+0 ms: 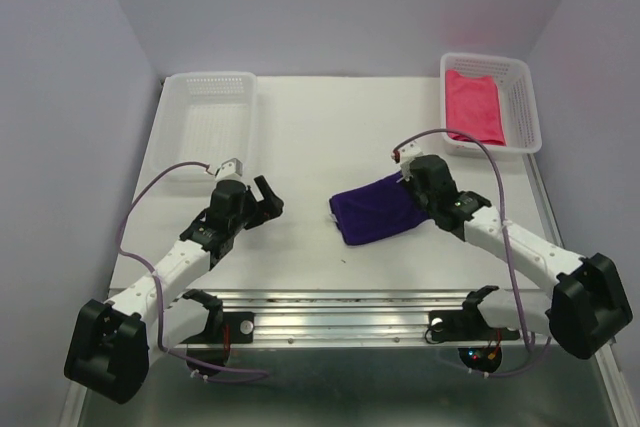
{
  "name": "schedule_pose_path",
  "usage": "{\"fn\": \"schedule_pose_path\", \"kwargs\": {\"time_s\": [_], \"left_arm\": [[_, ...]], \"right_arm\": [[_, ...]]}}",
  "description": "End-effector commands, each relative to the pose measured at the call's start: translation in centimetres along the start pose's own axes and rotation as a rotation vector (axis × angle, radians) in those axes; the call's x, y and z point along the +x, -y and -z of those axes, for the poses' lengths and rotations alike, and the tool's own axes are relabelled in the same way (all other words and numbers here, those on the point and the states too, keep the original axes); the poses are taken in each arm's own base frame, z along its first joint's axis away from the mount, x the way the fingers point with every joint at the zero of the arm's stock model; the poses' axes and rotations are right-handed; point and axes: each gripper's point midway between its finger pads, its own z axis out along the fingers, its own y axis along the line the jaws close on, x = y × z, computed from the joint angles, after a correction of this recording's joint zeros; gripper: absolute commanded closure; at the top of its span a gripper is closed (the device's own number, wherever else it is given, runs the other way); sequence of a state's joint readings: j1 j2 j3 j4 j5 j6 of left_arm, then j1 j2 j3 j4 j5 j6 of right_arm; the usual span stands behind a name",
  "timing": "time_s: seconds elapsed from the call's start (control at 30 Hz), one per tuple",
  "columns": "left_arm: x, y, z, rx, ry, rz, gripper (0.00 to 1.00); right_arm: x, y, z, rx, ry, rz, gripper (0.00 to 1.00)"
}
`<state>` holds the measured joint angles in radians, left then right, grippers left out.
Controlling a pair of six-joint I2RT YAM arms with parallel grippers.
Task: Fold and stack the towels
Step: Neatly place the folded towel into the bin
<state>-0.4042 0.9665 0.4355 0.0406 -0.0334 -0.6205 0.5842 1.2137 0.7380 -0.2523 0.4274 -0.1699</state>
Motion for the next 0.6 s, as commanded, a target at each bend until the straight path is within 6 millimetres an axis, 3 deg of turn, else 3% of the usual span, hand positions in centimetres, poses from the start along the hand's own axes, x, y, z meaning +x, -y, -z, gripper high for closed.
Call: {"fn": "schedule_pose_path", "kwargs": {"time_s": [0.0, 0.07, 0.1, 0.17, 0.27, 0.3, 0.33, 0.47, 0.5, 0.57], "left_arm": [[-1.5, 0.3, 0.2, 0.003, 0.063, -0.019, 0.01], [-1.9, 0.3, 0.2, -0.004, 0.079, -0.023, 0.01], [-2.0, 0.2, 0.2, -0.008, 0.082, -0.026, 0.01], [-2.4, 0.1, 0.3, -0.019, 0.100, -0.026, 0.01], [-2.9, -0.5, 0.3, -0.049, 0.128, -0.027, 0.01], [-3.1, -0.5, 0.3, -0.056, 0.137, -0.026, 0.01], [-3.2, -0.7, 0.3, -0.065, 0.140, -0.027, 0.01], [-4.3, -0.5, 0.3, -0.089, 0.162, -0.024, 0.01], [-4.4, -0.6, 0.3, -0.096, 0.166, -0.025, 0.01], [-5.0, -0.6, 0.3, -0.112, 0.181, -0.020, 0.01]], "right_arm": [[-4.0, 2.9, 1.9, -0.101, 0.223, 0.399, 0.92], [-4.8, 2.4, 2.6, -0.182, 0.292, 0.459, 0.92], [-5.2, 3.7, 2.9, -0.155, 0.295, 0.472, 0.93], [-5.1, 4.4, 3.0, -0.169, 0.279, 0.546, 0.94], [-4.5, 8.3, 2.3, -0.131, 0.192, 0.588, 0.96], [-4.8, 8.0, 2.1, -0.157, 0.193, 0.589, 0.96], [-4.3, 9.7, 1.6, -0.148, 0.166, 0.609, 0.96], [-3.3, 12.9, -0.1, -0.178, 0.072, 0.654, 0.96], [-3.3, 14.6, -0.4, -0.161, 0.050, 0.652, 0.96], [-2.8, 15.1, -0.6, -0.201, 0.030, 0.714, 0.96]]}}
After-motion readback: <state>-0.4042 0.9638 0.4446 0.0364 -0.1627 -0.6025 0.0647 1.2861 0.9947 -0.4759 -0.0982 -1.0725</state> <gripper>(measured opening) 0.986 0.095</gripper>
